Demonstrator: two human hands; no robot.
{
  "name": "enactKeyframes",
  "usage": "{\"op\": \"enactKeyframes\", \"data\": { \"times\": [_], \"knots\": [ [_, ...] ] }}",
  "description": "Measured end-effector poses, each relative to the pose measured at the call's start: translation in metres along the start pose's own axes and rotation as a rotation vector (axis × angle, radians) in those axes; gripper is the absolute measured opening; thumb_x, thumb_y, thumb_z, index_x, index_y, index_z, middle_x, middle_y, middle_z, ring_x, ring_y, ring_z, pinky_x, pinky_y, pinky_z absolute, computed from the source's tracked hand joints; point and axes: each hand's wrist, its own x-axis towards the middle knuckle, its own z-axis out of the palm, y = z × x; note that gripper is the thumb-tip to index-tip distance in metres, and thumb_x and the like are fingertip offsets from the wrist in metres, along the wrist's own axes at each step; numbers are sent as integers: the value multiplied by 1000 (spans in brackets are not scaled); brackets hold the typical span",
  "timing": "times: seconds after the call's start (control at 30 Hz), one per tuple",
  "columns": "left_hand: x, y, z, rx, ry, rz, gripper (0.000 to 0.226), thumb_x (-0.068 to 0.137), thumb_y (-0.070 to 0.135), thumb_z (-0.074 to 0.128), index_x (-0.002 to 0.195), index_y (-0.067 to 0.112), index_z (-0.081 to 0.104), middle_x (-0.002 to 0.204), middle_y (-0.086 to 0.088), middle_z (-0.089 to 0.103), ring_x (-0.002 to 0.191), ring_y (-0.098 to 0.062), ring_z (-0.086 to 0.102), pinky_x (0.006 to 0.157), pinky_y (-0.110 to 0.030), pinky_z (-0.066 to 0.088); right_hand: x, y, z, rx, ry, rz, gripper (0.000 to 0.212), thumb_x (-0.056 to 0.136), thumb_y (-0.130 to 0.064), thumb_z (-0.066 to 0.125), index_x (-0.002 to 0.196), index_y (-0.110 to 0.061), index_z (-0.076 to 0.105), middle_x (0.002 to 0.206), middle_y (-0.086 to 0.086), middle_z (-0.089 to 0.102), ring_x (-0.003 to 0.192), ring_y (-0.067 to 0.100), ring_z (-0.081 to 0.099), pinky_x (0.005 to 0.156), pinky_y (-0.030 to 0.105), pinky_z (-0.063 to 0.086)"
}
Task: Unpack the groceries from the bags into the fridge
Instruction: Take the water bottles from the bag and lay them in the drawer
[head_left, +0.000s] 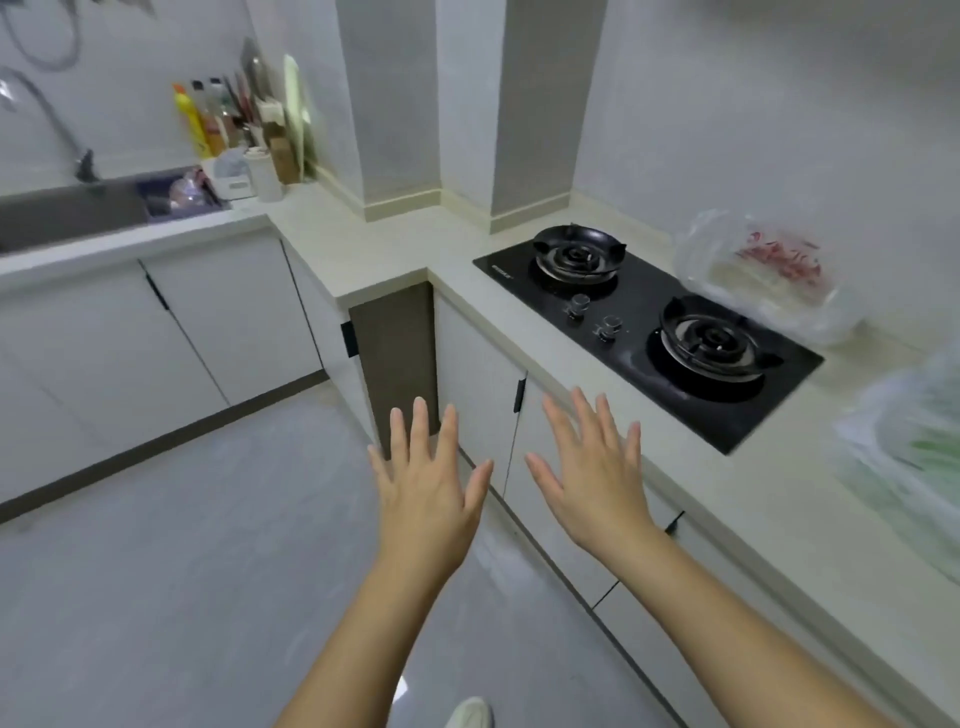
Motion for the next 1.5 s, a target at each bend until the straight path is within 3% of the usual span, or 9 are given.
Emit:
{"op": "enactKeyframes", "data": {
  "times": [0.33, 0.57, 0.97, 1.1, 1.33, 1.5],
  "knots": [
    [117, 87, 40, -14, -105, 374, 71, 95, 60, 15, 155, 28, -3, 162, -3, -14, 147, -24, -22, 118, -50, -7, 38, 97, -22, 0, 112, 380, 66, 100, -53, 29, 156, -32, -1, 164, 4, -5, 150, 27, -13, 119, 56, -2],
    [153, 167, 85, -17, -139, 575, 77, 89, 65, 2, 155, 27, 2, 163, -4, -9, 148, -26, -18, 118, -55, 1, 34, 176, -36, 14, 129, 561, 66, 100, -55, 27, 155, -34, -2, 164, 2, -7, 150, 25, -14, 120, 54, -4],
    [169, 341, 160, -57, -162, 694, 78, 88, 64, 10, 154, 23, 18, 163, -8, 8, 150, -30, -3, 115, -60, 8, 29, 354, -73, 43, 199, 680, 64, 100, -52, 30, 155, -33, 3, 164, 1, -6, 150, 26, -13, 119, 55, -4],
    [177, 395, 175, -43, -129, 772, 74, 91, 61, 19, 152, 18, 29, 160, -12, 20, 148, -35, 10, 112, -63, 17, 26, 409, -83, 66, 234, 767, 65, 100, -51, 32, 155, -31, 4, 164, 2, -5, 150, 26, -11, 119, 55, -4],
    [199, 502, 193, -23, -165, 999, 81, 88, 65, 7, 155, 21, 17, 163, -10, 5, 150, -32, -5, 116, -58, 3, 15, 499, -101, 43, 309, 942, 66, 100, -52, 33, 156, -31, 5, 164, 3, -1, 150, 26, -5, 119, 56, 1],
    [225, 594, 212, 15, -127, 1190, 77, 92, 61, 9, 154, 17, 16, 162, -14, 9, 149, -36, 3, 117, -55, 3, 27, 556, -122, 1, 373, 1000, 66, 99, -50, 37, 156, -30, 11, 164, 6, 5, 150, 30, 0, 119, 55, 7]
  ]
}}
